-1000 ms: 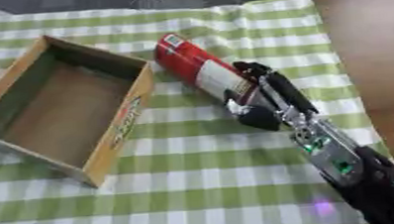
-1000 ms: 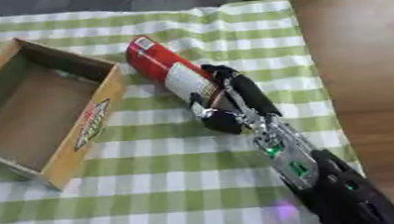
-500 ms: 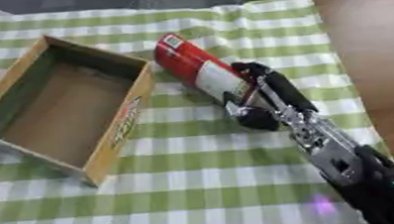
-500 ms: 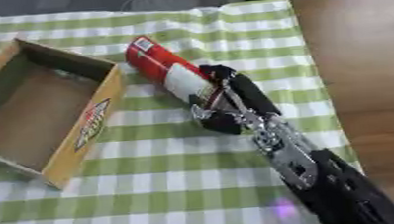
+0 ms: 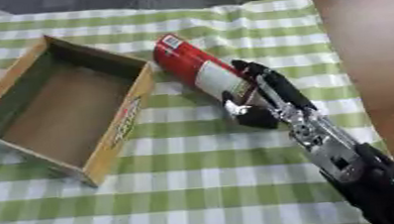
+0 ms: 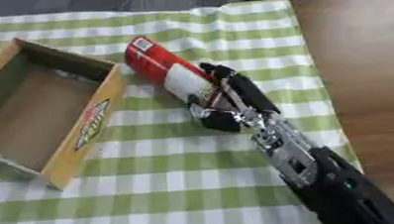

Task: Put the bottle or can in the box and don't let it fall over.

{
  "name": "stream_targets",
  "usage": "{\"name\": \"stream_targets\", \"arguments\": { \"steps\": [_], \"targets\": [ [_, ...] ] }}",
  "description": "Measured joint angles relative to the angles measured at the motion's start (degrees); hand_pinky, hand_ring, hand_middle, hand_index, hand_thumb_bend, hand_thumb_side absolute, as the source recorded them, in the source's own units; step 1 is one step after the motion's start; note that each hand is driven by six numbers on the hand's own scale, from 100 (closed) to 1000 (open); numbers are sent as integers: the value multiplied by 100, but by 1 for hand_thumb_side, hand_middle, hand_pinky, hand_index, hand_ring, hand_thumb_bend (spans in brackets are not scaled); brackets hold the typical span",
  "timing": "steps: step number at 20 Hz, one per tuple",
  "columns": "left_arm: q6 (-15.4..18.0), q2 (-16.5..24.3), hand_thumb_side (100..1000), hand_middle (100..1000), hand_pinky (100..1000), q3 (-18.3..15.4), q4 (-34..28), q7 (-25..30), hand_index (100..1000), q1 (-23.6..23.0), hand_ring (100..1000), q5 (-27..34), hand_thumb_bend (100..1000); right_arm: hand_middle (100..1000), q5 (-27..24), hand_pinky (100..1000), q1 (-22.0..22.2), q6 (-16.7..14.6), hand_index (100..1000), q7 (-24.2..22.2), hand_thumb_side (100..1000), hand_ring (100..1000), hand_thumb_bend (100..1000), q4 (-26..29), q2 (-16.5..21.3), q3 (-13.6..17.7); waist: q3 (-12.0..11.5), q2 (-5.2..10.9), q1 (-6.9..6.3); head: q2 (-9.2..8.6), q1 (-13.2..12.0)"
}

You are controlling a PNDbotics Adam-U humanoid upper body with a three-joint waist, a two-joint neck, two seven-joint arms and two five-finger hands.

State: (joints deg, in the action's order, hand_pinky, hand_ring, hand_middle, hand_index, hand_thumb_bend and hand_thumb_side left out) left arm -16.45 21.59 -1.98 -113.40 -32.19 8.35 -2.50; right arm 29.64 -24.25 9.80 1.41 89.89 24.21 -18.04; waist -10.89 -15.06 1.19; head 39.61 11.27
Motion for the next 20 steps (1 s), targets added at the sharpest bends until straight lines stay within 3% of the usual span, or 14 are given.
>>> {"name": "stream_targets", "arguments": {
  "steps": [9,11,20],
  "targets": [
    [11,0,733,651,538,-1,0,-11,701,3,518,2,113,829,-101,420,-18,63,967,34,199,828,100,-14,0,-4,-1,-4,0,0,1],
    [12,0,732,651,538,-2,0,-12,701,7,518,2,113,809,-101,385,-23,72,955,31,100,812,100,-16,-1,-10,-1,-4,0,0,1],
    [17,0,729,651,539,-2,0,-16,701,16,518,3,112,691,-95,329,-42,263,893,169,100,775,100,33,-1,-76,-2,-4,0,0,1]
  ]
}}
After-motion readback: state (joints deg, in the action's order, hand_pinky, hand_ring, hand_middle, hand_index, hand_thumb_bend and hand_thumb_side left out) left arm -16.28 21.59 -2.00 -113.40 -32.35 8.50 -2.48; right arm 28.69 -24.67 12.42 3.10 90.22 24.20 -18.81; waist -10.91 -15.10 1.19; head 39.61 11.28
